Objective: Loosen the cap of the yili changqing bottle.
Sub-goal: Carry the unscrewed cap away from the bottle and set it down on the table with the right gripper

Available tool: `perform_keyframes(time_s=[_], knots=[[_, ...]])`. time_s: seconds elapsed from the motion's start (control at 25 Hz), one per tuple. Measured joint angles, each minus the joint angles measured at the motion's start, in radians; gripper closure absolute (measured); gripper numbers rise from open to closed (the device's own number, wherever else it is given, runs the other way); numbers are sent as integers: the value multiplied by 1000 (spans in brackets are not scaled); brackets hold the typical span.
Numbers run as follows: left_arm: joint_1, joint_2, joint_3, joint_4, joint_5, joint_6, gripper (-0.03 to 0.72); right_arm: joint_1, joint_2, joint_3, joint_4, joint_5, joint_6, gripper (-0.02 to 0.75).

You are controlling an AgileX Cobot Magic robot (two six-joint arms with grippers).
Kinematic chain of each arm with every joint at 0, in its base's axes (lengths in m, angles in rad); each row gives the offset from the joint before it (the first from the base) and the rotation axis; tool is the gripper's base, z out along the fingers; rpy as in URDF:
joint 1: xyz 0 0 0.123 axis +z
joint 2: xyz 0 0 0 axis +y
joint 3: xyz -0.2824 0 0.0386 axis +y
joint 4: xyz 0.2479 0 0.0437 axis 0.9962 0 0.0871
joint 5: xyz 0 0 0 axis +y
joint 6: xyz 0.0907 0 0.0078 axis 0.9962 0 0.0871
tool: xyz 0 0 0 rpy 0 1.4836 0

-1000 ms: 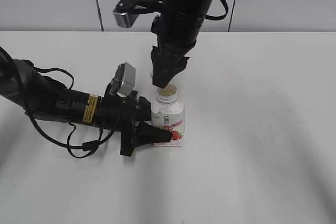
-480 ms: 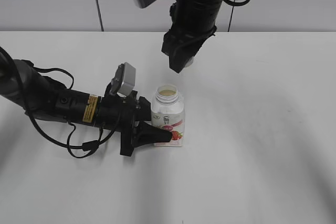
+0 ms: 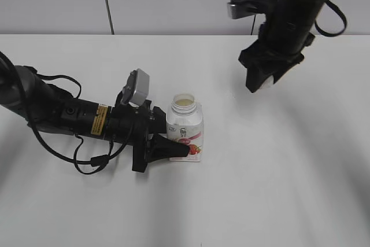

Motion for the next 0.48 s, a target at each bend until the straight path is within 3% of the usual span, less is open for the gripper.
perform_keyframes(time_s=[0.28, 0.48], knots=[[0, 0, 0, 0, 0, 0, 312, -162, -170, 354, 52, -253, 55, 345], [0, 0, 0, 0, 0, 0, 312, -215, -235, 539, 48, -366, 92, 345]])
